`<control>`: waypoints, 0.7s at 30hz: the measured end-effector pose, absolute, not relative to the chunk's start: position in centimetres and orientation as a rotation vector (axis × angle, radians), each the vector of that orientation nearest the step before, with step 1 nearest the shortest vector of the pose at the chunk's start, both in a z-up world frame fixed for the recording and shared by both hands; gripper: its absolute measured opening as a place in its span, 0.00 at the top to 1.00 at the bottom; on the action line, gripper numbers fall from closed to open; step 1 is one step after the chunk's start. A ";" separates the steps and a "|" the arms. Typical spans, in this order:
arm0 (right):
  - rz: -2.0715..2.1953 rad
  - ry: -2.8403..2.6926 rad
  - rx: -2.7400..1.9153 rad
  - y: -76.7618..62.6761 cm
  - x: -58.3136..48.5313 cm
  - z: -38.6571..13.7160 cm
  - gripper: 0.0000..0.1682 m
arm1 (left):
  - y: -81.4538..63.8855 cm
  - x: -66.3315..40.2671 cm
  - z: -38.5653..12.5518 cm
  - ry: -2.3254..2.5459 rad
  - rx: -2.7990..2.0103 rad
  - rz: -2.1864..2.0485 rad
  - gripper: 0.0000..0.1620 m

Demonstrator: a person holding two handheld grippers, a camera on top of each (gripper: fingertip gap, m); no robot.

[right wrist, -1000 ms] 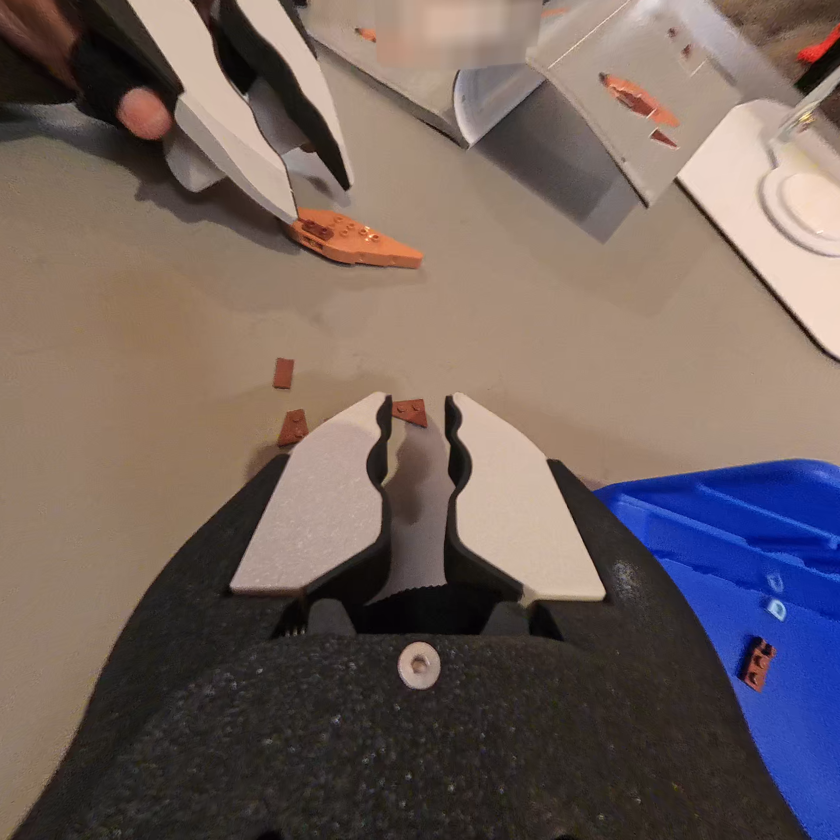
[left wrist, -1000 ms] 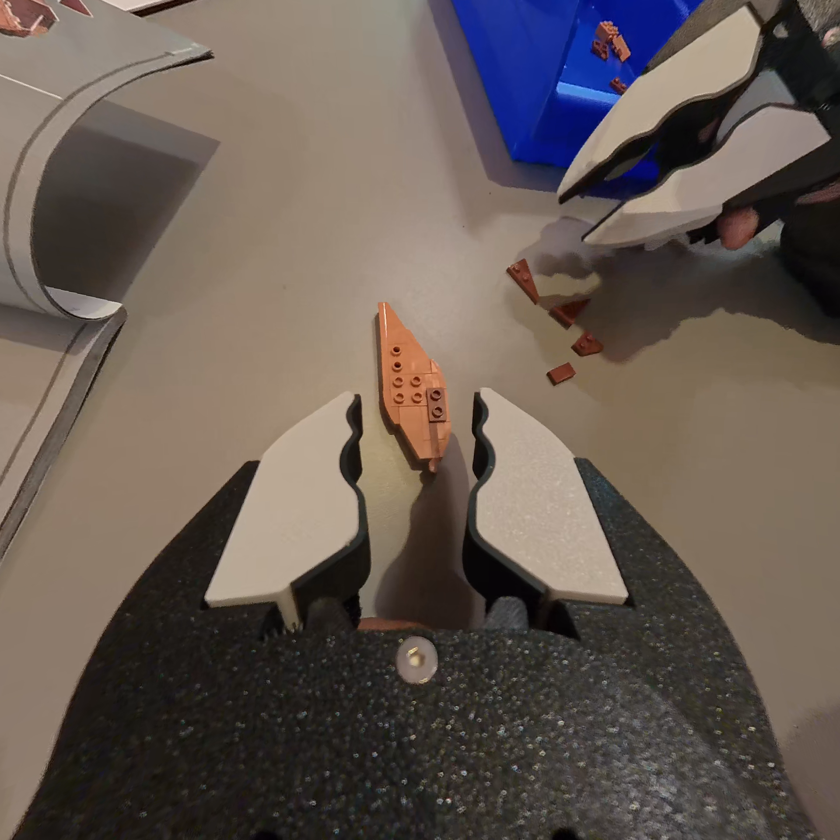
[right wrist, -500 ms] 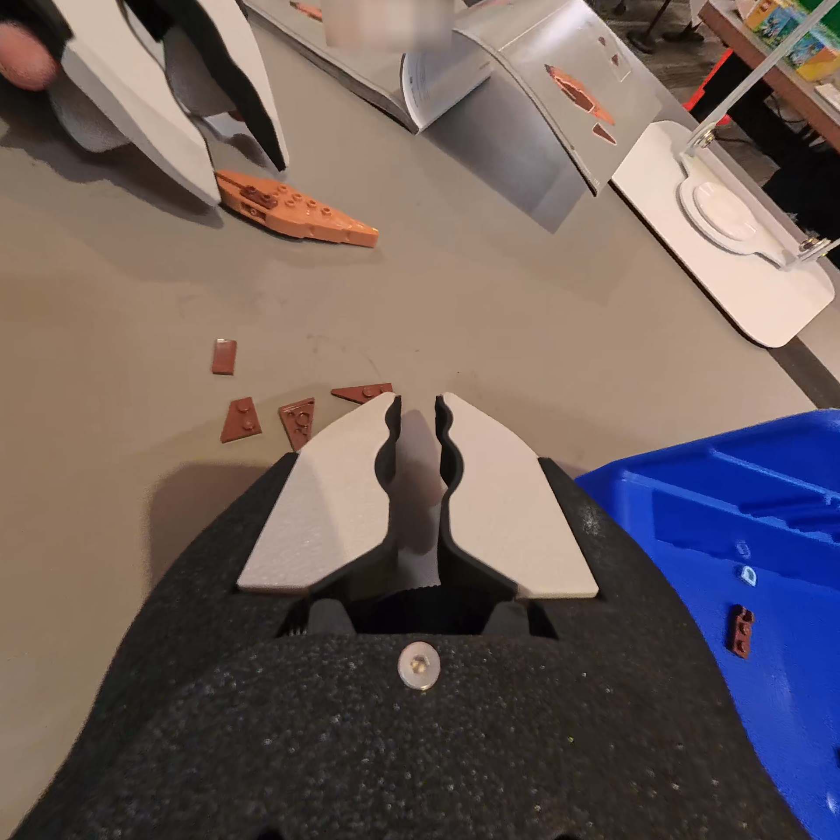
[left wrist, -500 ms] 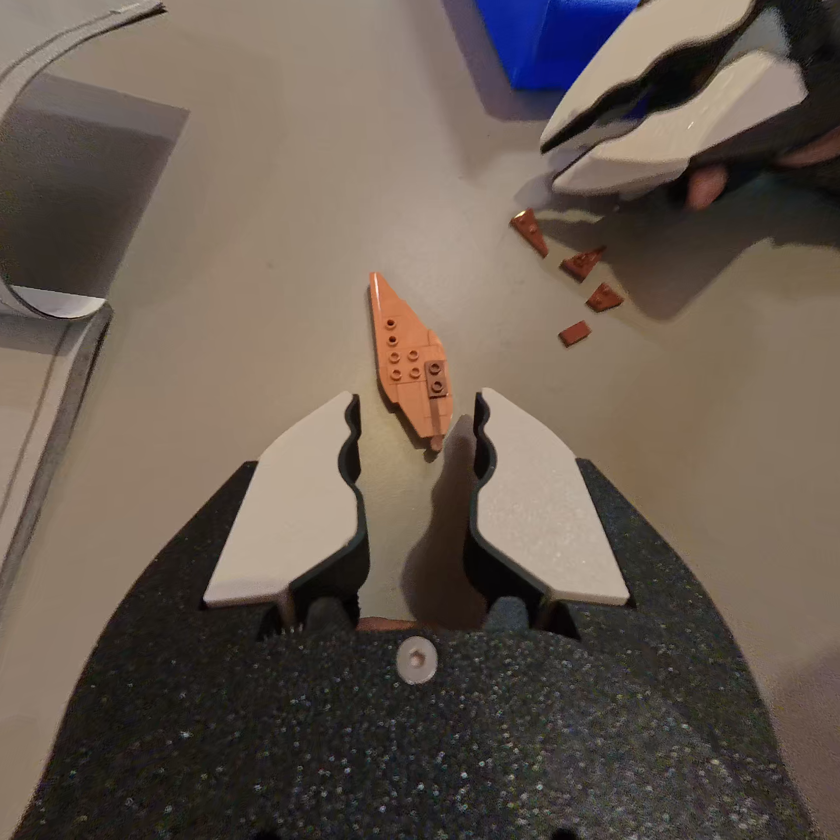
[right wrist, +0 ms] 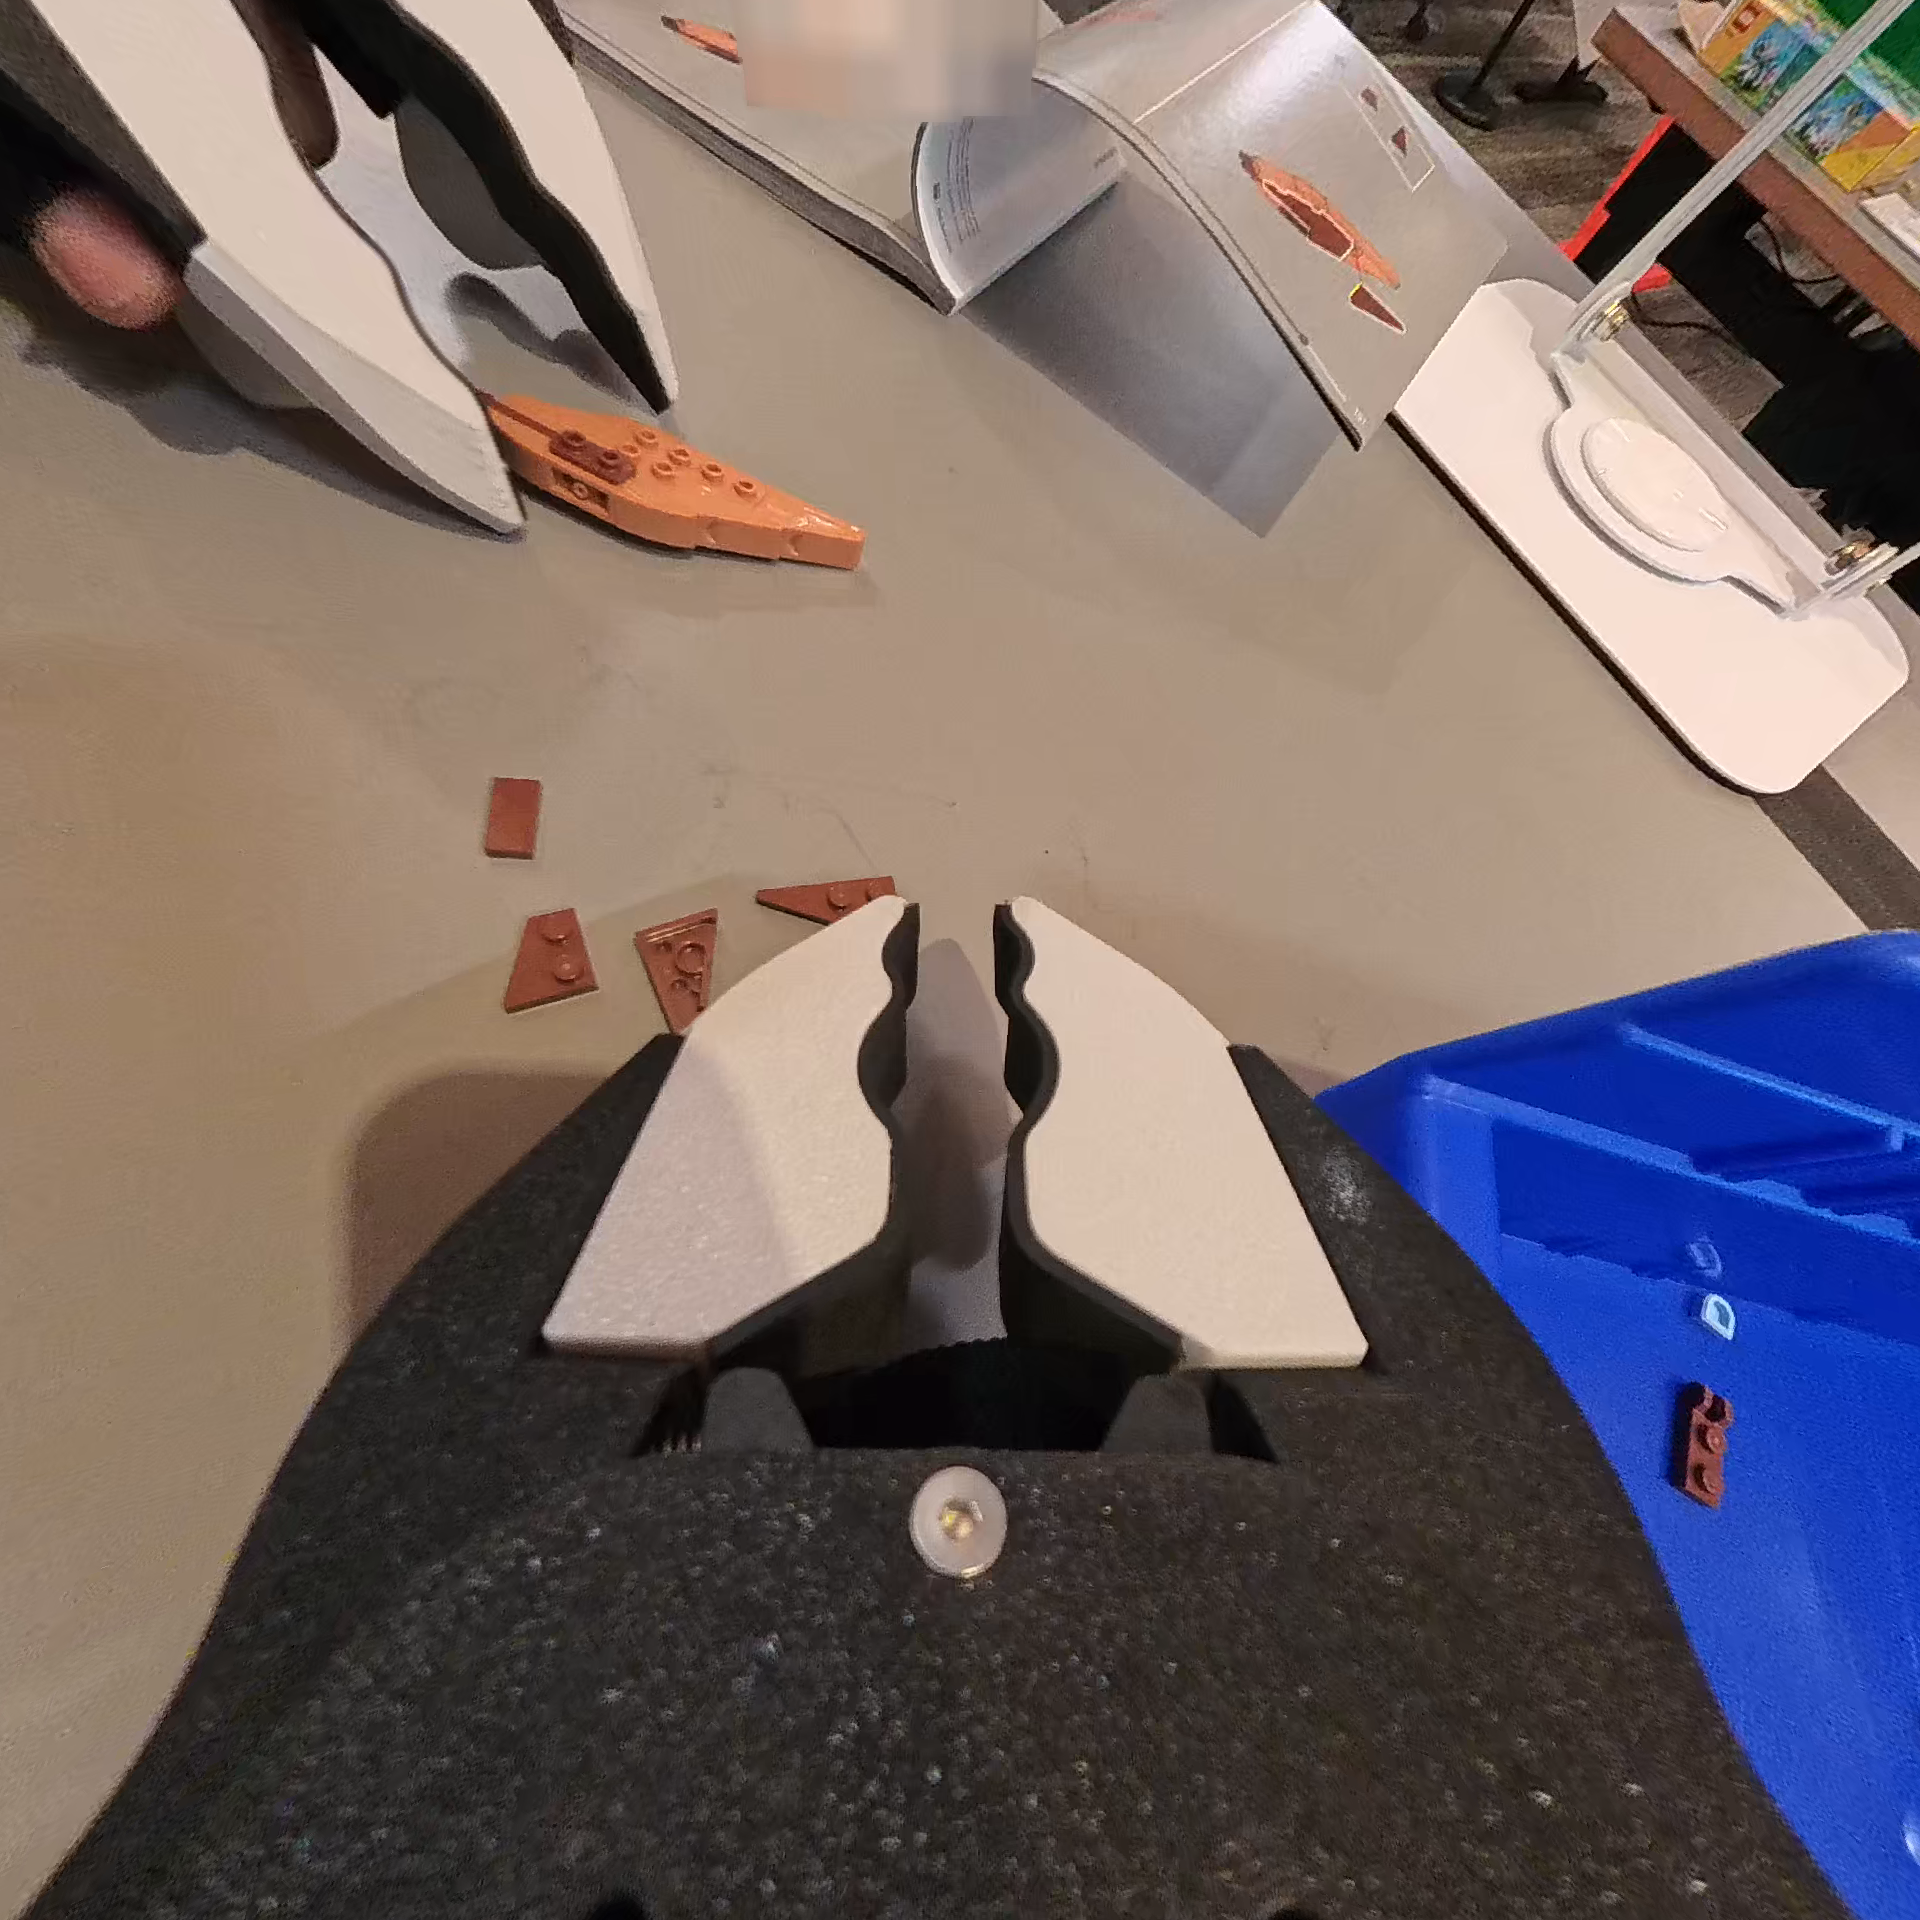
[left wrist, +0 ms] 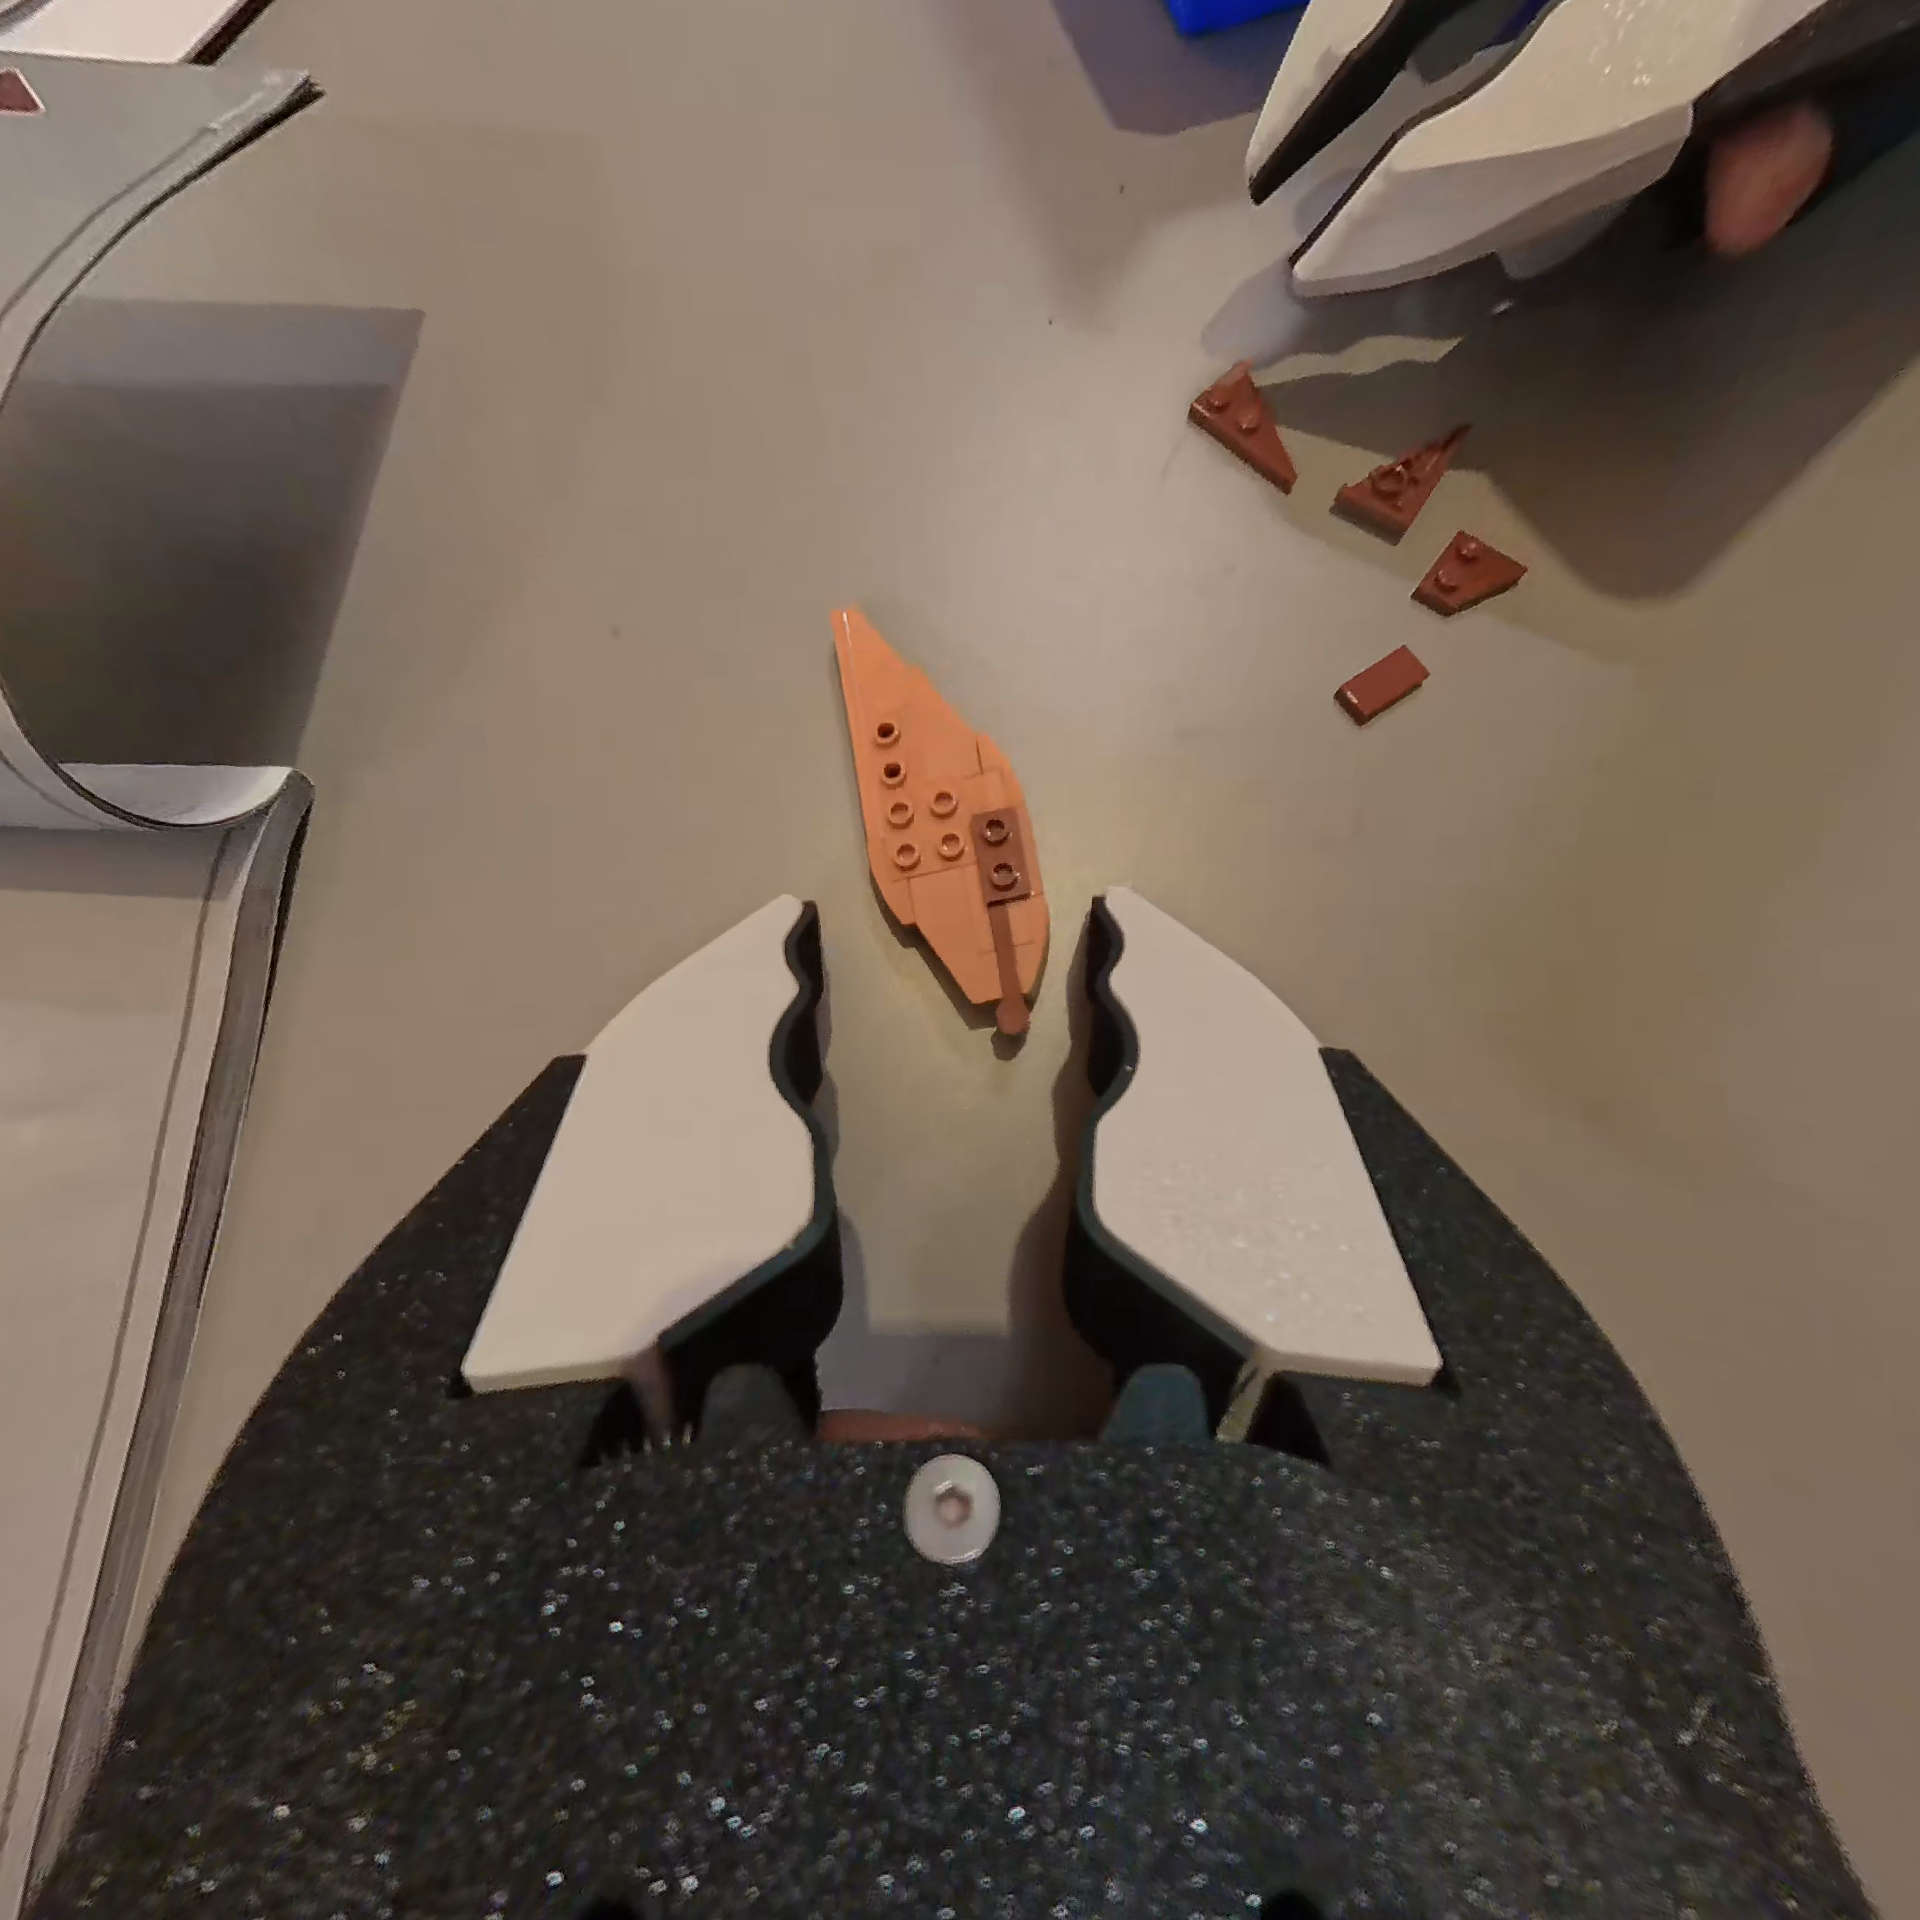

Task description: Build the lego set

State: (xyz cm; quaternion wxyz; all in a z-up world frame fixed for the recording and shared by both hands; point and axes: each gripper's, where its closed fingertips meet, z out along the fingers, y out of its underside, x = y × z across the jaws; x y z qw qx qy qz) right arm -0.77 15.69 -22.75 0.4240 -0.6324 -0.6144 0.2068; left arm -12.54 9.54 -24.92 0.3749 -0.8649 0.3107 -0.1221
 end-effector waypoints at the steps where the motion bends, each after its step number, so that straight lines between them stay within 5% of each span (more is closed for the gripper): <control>1: 0.518 -1.538 -1.583 15.7 -0.8 -22.8 0.92 | 9.6 -12.5 -24.9 0.793 -2.212 -0.309 0.70; 8: 0.518 -1.533 -1.581 15.7 -0.8 -22.7 0.92 | 9.8 -12.0 -24.6 0.813 -2.175 -0.283 0.81; 21: 0.523 -1.515 -1.585 15.9 -0.7 -22.5 0.92 | 10.0 -11.2 -24.0 0.904 -2.066 -0.198 0.82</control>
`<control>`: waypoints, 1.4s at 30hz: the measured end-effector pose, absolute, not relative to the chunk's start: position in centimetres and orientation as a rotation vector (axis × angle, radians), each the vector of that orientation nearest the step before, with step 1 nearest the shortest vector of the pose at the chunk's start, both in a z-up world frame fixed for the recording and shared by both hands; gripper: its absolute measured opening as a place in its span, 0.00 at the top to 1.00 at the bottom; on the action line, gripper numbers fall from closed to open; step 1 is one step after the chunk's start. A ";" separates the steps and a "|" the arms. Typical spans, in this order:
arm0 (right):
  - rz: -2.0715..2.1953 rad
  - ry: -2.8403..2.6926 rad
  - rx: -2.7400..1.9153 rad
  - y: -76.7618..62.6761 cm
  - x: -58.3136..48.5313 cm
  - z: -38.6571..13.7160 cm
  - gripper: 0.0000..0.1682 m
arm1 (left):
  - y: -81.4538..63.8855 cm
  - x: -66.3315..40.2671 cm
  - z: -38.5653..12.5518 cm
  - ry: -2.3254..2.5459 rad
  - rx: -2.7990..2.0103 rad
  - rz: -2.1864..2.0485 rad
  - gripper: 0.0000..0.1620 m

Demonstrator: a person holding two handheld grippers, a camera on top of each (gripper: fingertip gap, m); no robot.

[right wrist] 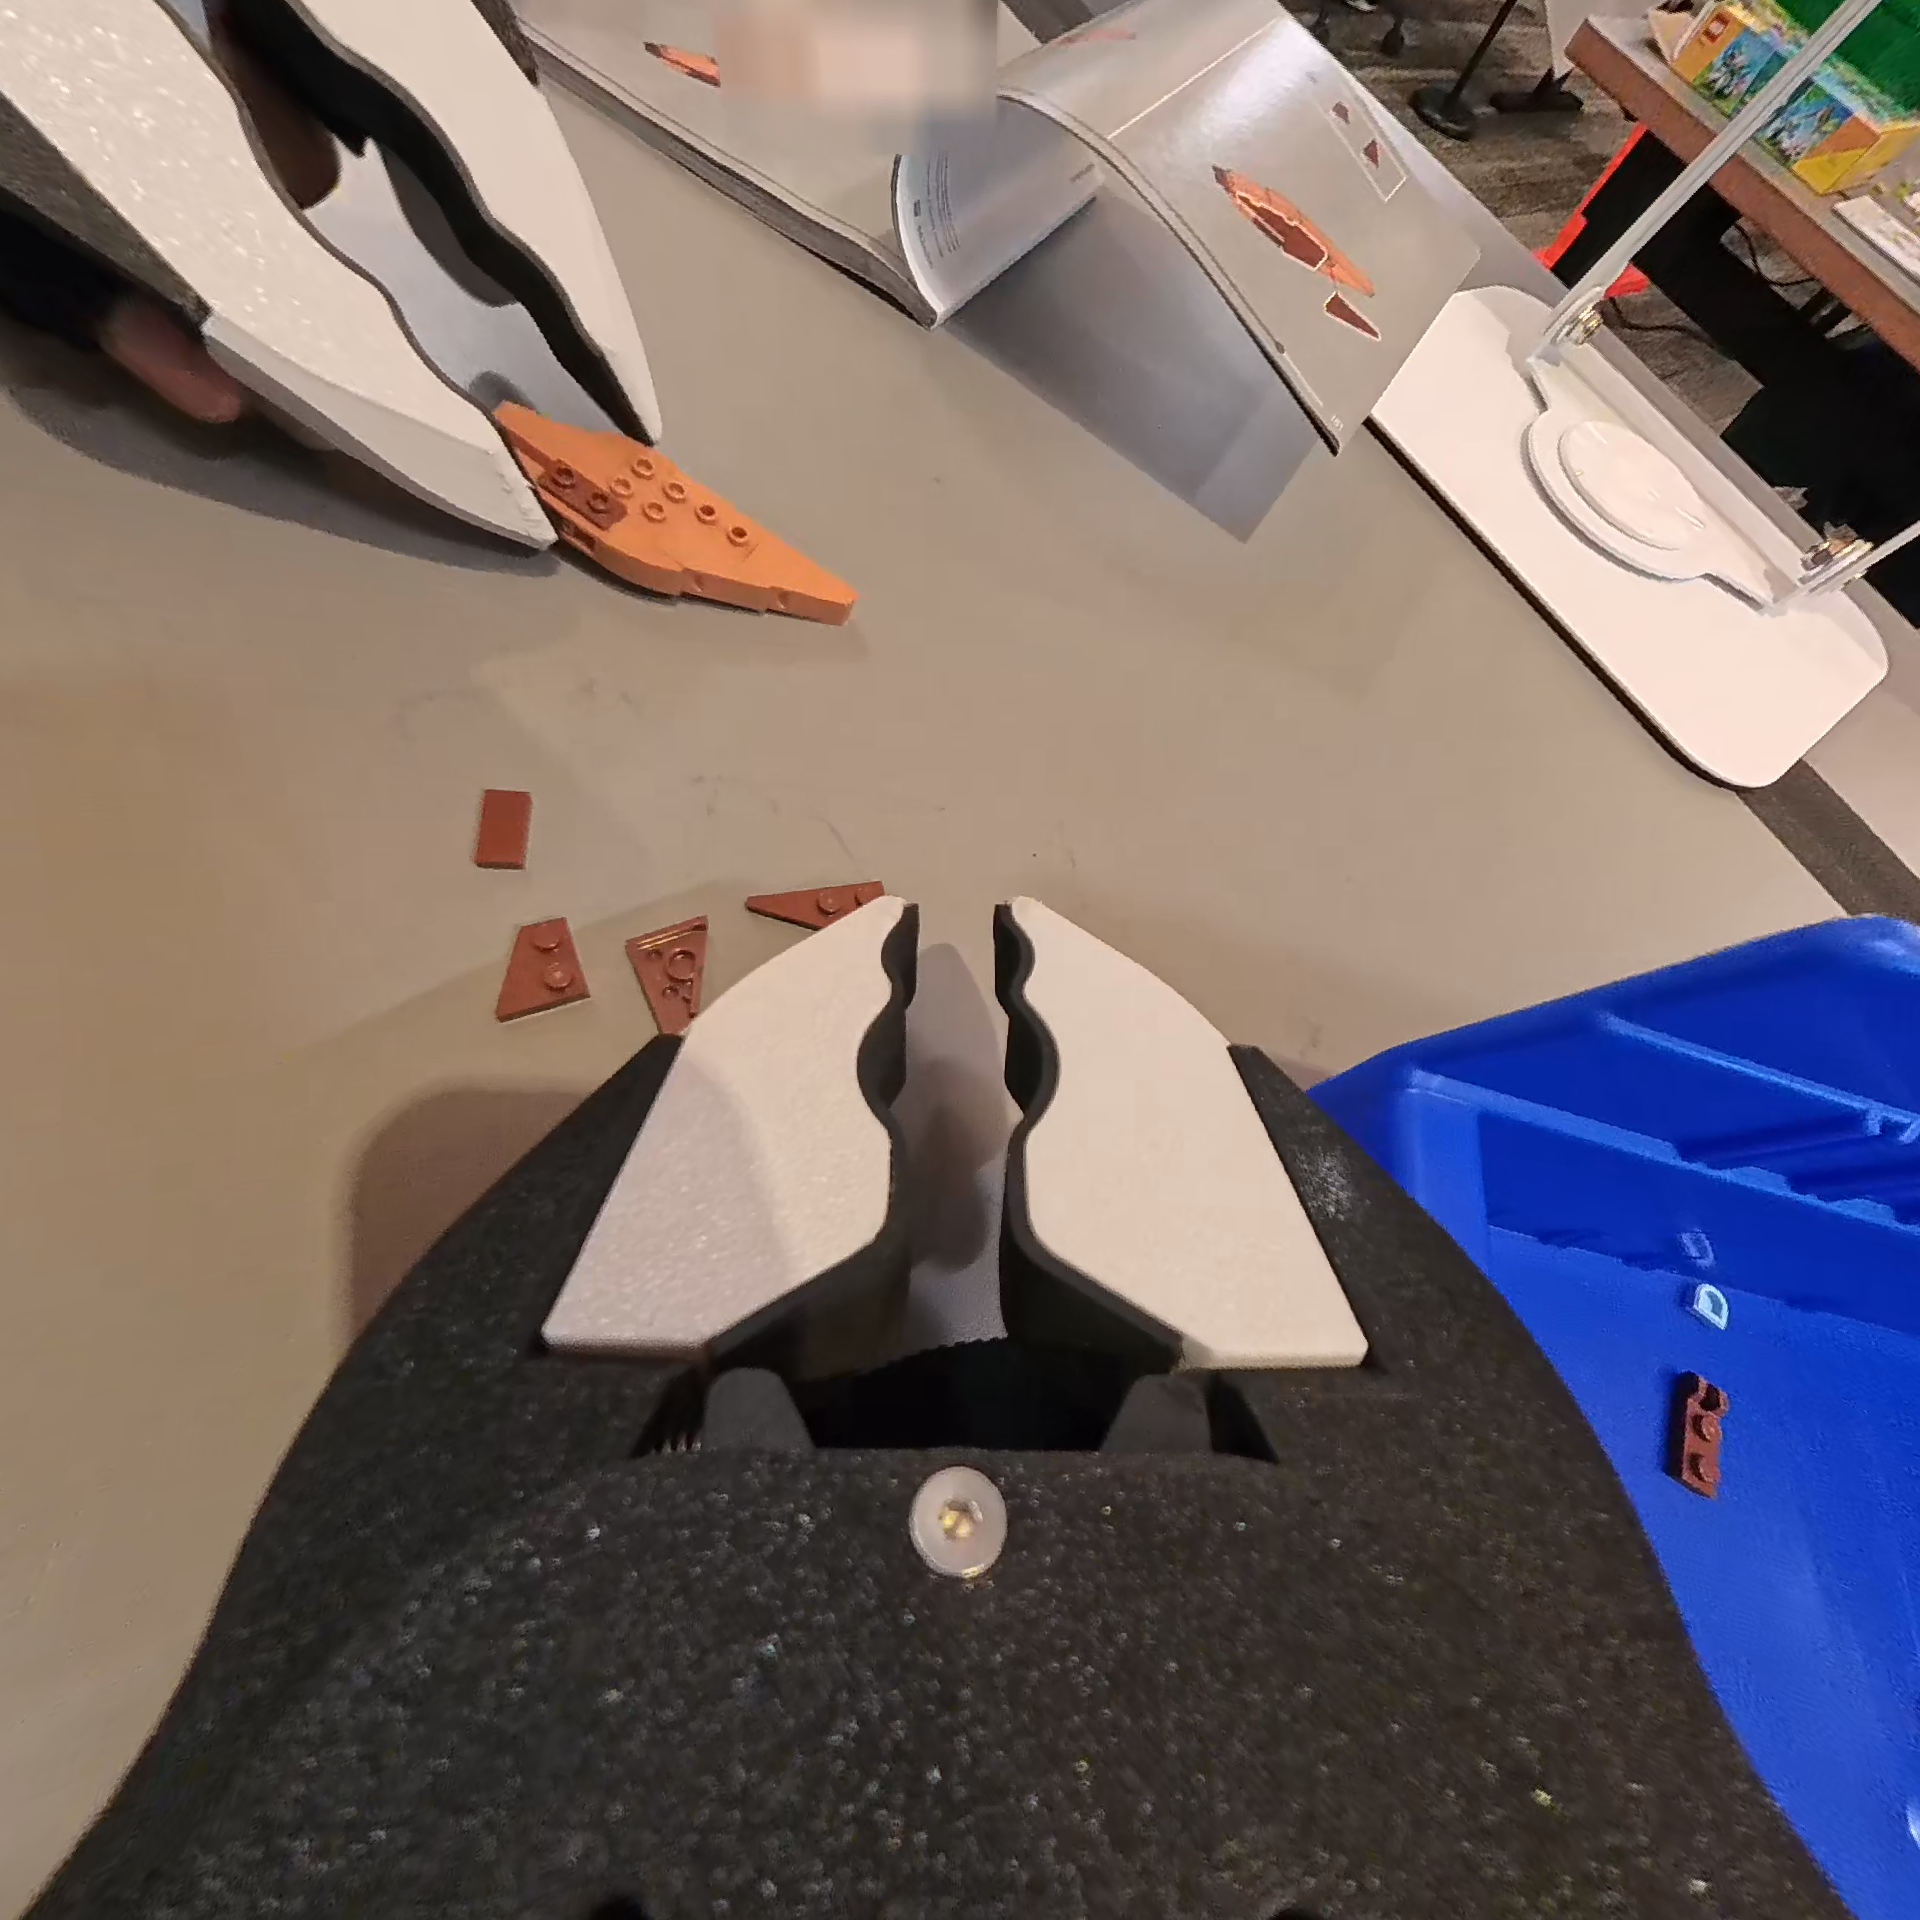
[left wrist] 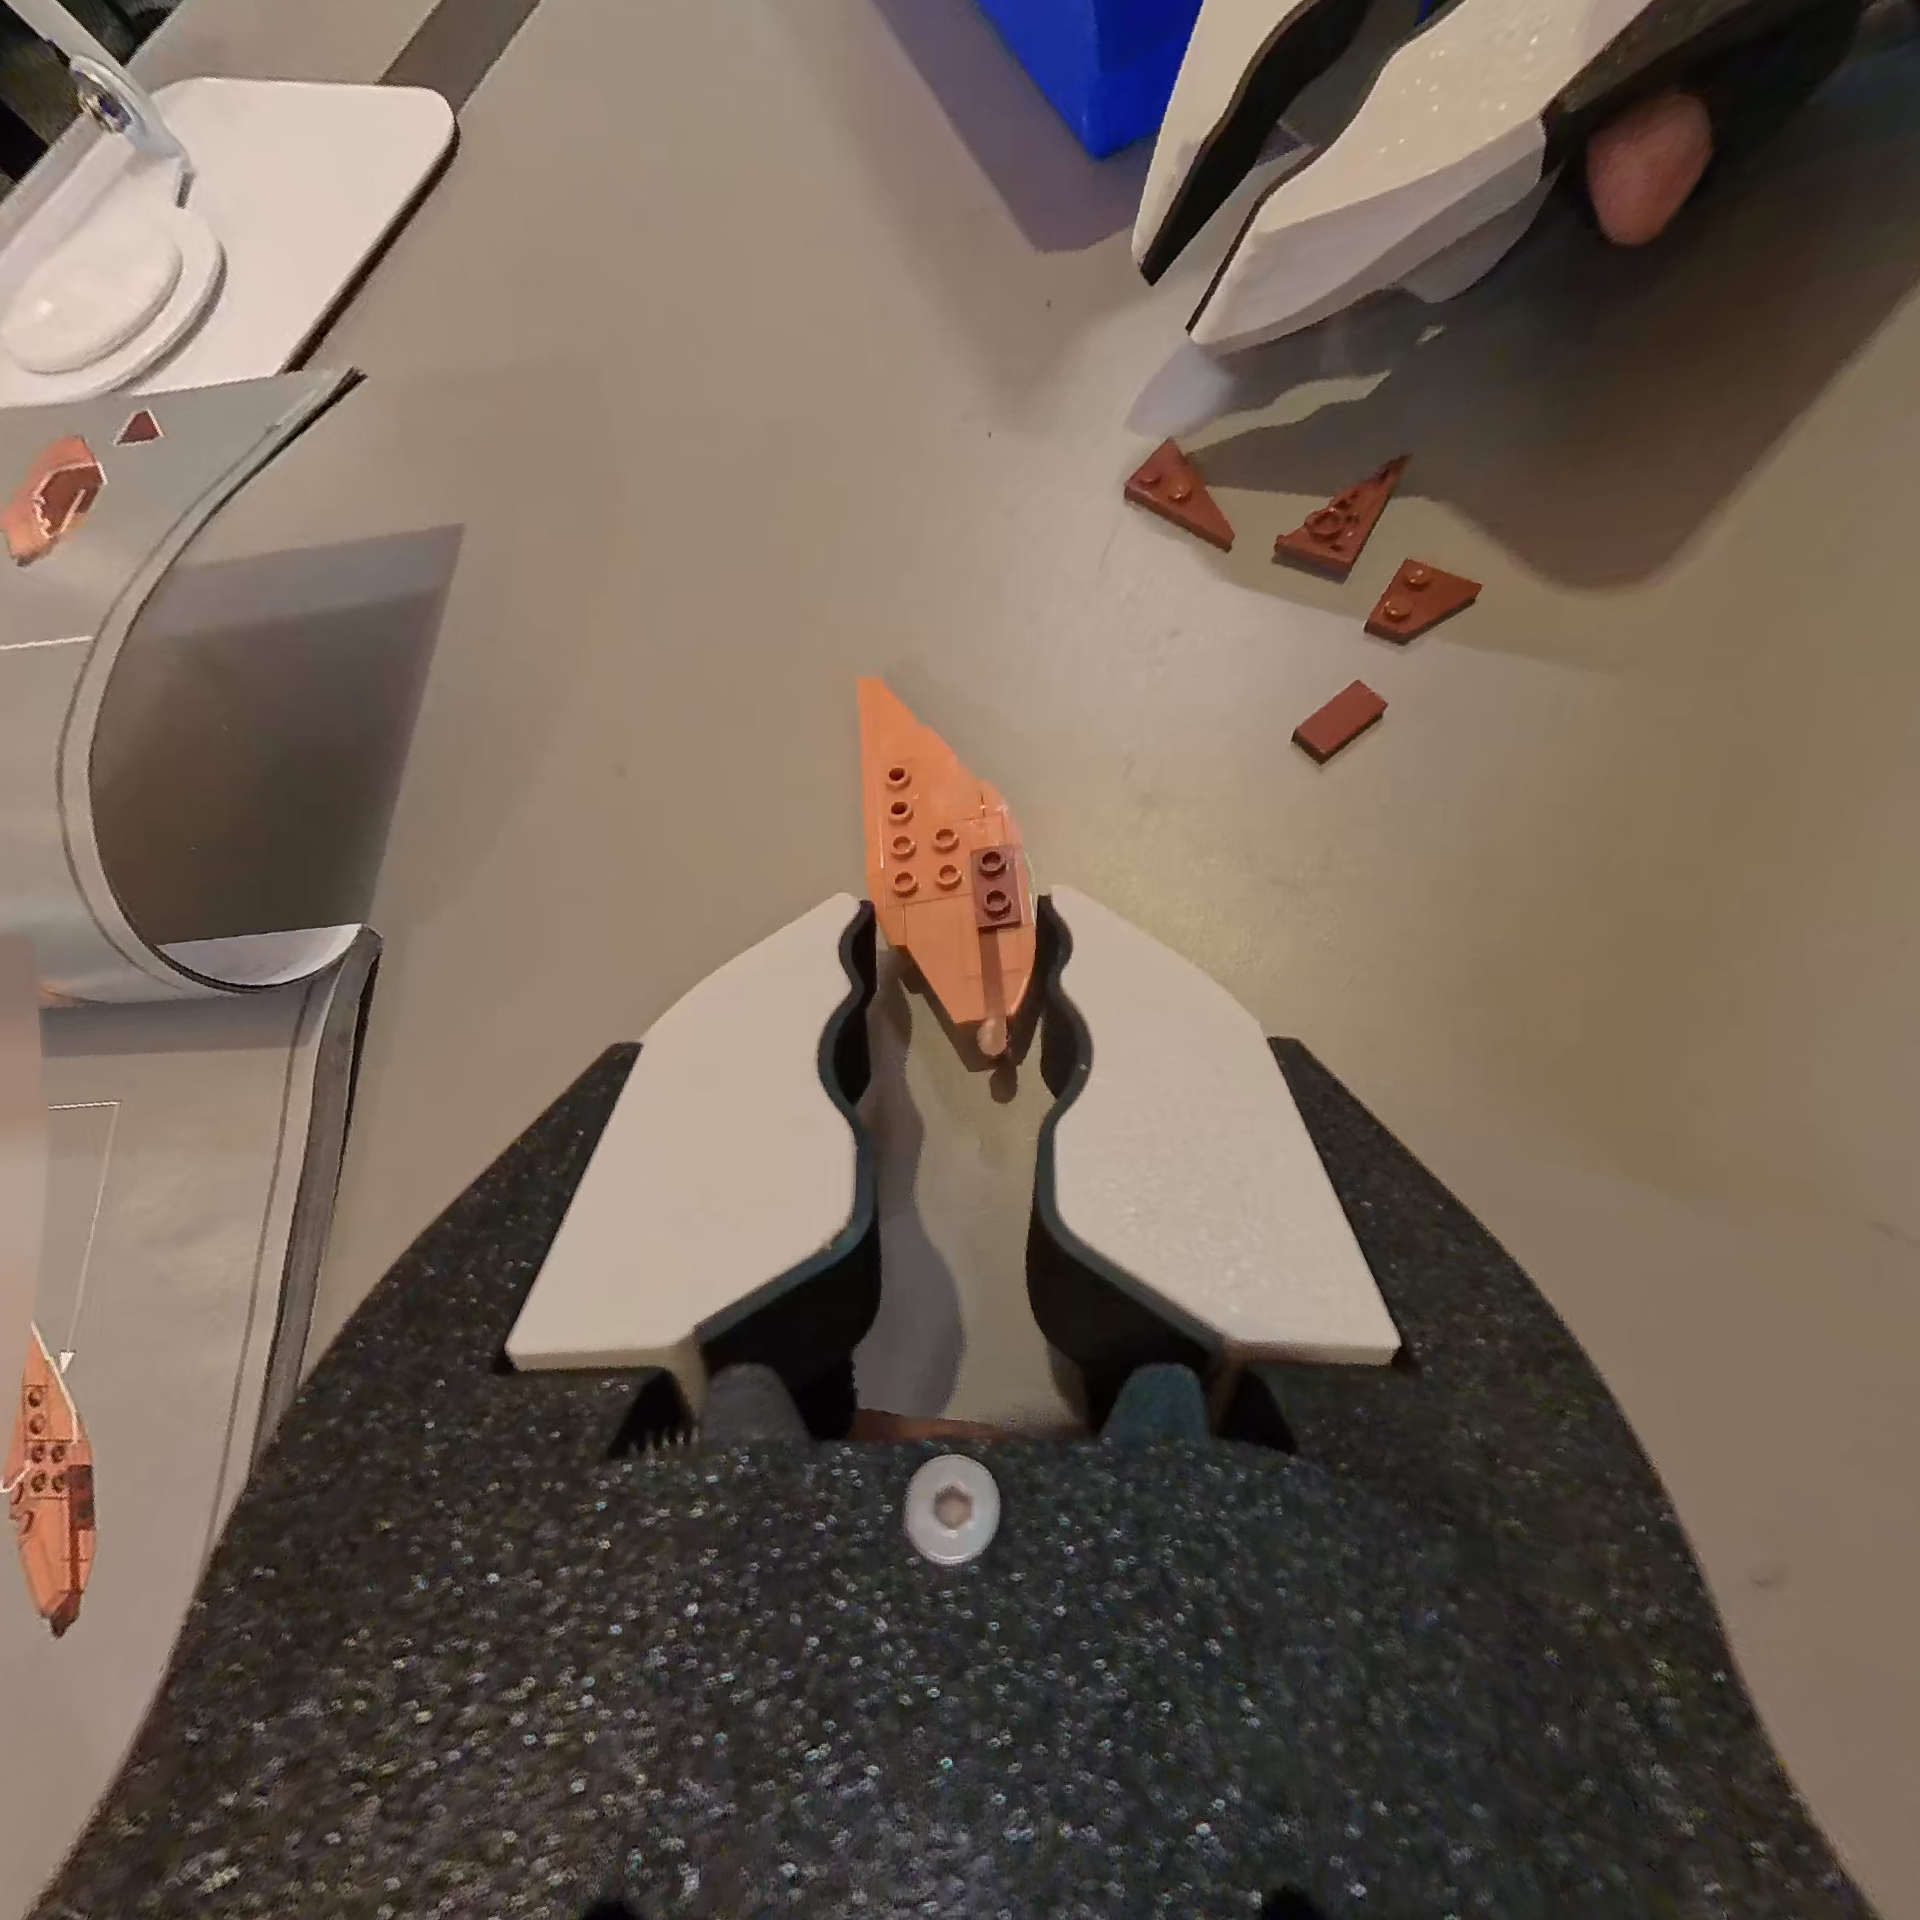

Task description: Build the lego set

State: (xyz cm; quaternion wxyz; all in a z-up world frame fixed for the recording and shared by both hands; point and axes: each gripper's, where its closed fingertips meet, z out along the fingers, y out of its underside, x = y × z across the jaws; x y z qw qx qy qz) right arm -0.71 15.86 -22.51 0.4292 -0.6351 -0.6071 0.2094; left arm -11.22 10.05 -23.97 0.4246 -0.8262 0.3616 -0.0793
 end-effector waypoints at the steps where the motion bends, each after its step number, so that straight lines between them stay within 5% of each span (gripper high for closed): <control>1: 0.522 -1.516 -1.586 15.9 -0.7 -22.5 0.92 | 10.1 -11.2 -23.9 0.912 -2.057 -0.192 0.82; 42: 0.522 -1.535 -1.582 15.6 -0.6 -22.7 0.92 | 10.1 -11.3 -23.6 0.964 -1.990 -0.144 0.83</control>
